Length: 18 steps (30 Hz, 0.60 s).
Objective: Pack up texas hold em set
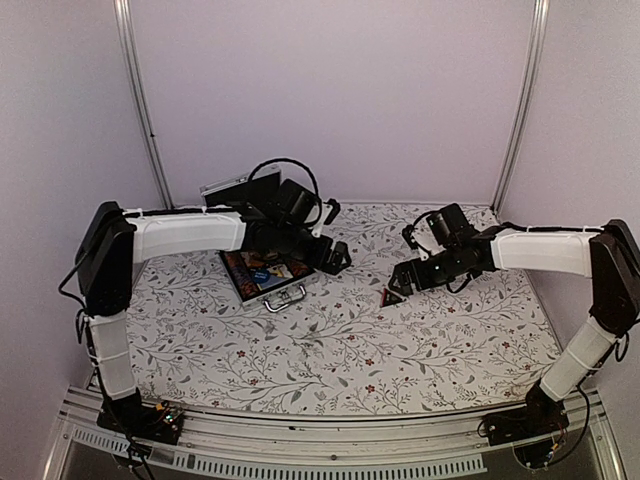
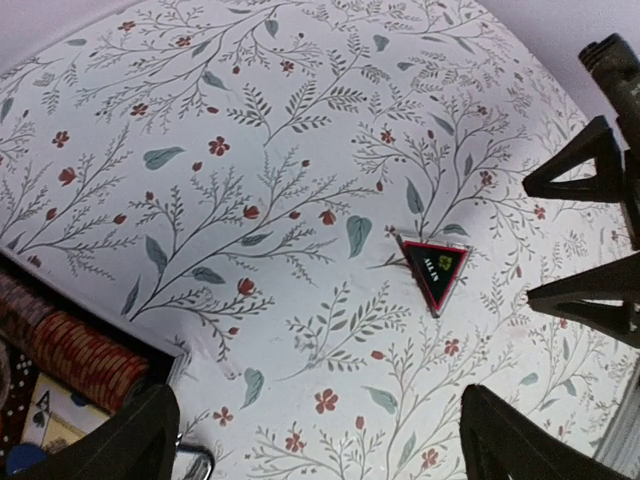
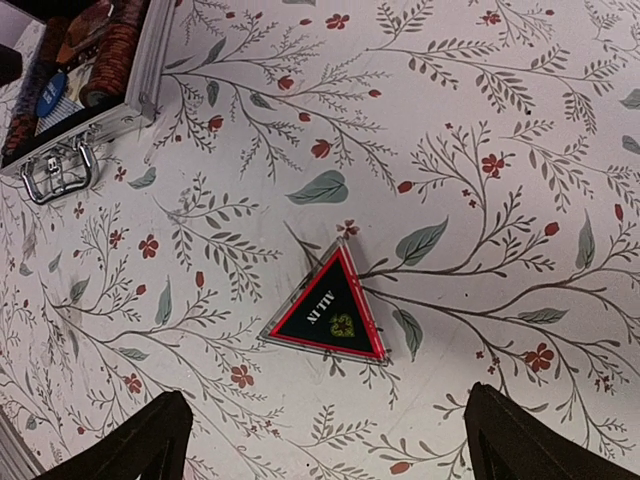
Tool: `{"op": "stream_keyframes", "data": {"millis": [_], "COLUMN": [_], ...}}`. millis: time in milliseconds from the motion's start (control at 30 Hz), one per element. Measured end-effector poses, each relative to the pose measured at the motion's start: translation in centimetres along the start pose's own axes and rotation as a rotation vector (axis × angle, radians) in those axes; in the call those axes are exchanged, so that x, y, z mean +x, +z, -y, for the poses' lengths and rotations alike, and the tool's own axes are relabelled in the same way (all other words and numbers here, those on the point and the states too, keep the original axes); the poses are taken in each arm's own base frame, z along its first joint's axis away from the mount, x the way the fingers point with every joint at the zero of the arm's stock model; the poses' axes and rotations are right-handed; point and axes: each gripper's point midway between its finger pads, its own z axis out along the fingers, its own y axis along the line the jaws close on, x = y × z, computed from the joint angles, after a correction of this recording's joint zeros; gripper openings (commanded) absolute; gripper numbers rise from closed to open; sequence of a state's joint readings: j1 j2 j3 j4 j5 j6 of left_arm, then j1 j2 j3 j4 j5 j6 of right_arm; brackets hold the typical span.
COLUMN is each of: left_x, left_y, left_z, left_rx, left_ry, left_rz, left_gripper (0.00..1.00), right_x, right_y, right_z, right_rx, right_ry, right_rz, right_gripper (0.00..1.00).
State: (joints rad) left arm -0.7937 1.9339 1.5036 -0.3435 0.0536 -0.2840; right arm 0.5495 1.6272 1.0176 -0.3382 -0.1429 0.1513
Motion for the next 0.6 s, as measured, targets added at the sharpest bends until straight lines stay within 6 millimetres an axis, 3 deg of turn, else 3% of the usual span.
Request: {"op": "stream_keyframes", "data": {"millis": [133, 333, 467, 600], "left_x": [0.5, 1.7, 1.5, 0.5], "left_y": [3.0, 7.2, 9.4, 11.0], "left_z": [1.9, 4.4, 6.2, 7.5], "left_rx": [0.057, 0.13, 0.185, 0.226], "left_ry": [0.025, 0.07, 0.107, 0.131], "left_rz": [-0.028, -0.073, -0.07, -0.051], "left_gripper": [1.0, 1.0, 0.99, 0.97], "right_x": [0.0, 2.0, 3.2, 3.1], "right_y": [-0.4, -0.9, -1.9, -3.1], "right_z": [1.2, 3.6, 4.2, 4.8], "right_rx": [0.023, 0.075, 0.088, 0.099], "right_ry": [0.035, 0.102, 0.131, 0.154], "right_rz": [0.016, 0.008, 0.02, 0.054], "right_gripper": [0.99, 0.99, 0.99, 0.99]}}
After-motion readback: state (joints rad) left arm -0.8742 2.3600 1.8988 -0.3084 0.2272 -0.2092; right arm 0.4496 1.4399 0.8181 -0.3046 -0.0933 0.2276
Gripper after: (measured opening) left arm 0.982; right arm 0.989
